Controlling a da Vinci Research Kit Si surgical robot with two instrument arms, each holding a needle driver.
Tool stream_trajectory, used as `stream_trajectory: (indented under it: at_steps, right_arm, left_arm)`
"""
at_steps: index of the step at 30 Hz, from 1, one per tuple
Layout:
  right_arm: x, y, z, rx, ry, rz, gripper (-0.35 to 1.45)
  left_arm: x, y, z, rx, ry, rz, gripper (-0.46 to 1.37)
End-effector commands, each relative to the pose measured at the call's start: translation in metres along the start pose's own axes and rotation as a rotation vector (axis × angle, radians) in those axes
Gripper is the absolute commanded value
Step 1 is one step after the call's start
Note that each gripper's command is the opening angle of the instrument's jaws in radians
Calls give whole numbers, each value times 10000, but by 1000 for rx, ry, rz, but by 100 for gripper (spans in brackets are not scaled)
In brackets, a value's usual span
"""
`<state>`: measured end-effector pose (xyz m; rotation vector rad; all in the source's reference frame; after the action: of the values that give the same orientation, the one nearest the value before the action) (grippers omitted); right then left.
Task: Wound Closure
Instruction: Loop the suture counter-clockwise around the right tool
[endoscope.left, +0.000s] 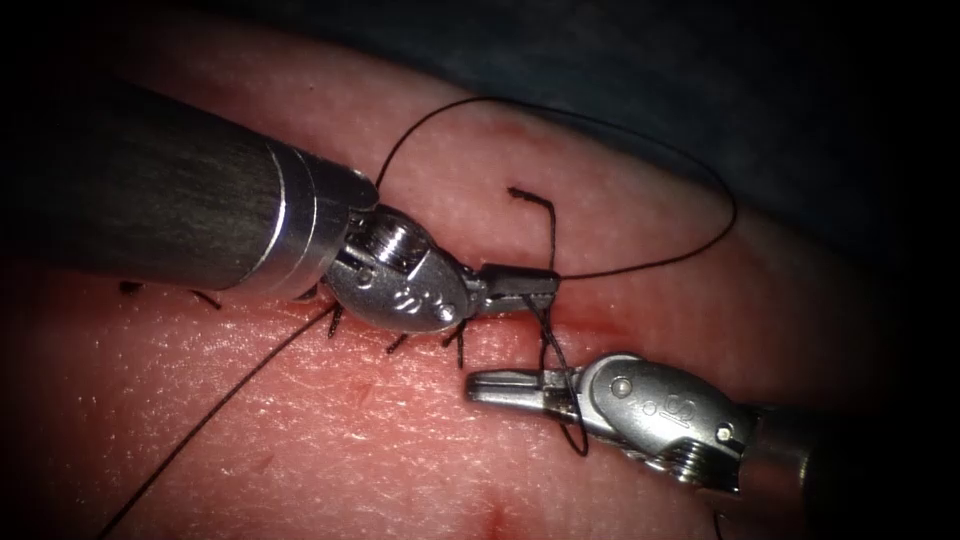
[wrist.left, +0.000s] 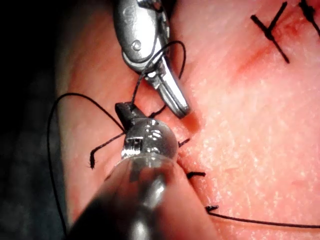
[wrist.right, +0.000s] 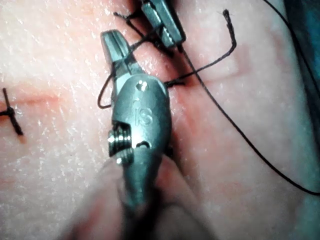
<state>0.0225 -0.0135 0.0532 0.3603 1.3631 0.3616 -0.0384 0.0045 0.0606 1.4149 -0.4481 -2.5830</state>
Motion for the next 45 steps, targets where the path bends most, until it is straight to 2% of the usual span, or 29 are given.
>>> stream_trajectory:
  at_steps: [1,12,18,25,30,36,38,39,40,43,44,45]
  right_arm:
    - [2,0,-1,-7,23,5,-35]
    - [22,-1,-5,-21,157,13,-35]
    - [24,-4,-7,-30,192,14,-35]
    - [28,0,-17,-176,178,100,-35]
    - [36,5,-25,-237,211,162,-35]
    - [41,9,-22,-350,227,353,-35]
    - [40,9,-20,-417,231,399,-35]
    - [39,9,-18,-485,229,409,-35]
    - [38,9,-18,-502,231,409,-35]
    - [35,10,-18,-586,197,425,-35]
    - [34,10,-18,-609,169,429,-25]
    - [32,10,-19,-655,97,439,-3]
  left_arm:
    - [0,3,2,-5,-2,-1,-35]
    - [-5,17,11,-5,-2,-13,-35]
    - [-6,19,10,-5,-1,-16,-35]
    - [4,21,0,15,-27,-22,-35]
    - [16,27,-3,23,-36,-30,-35]
    - [20,31,-1,39,-56,-32,-35]
    - [20,31,-1,43,-61,-33,-35]
    - [20,31,-2,48,-67,-34,-35]
    - [20,31,-2,48,-67,-34,-35]
    - [20,31,-4,57,-79,-37,-35]
    - [19,32,-5,60,-83,-38,-35]
    - [18,32,-7,63,-87,-40,-35]
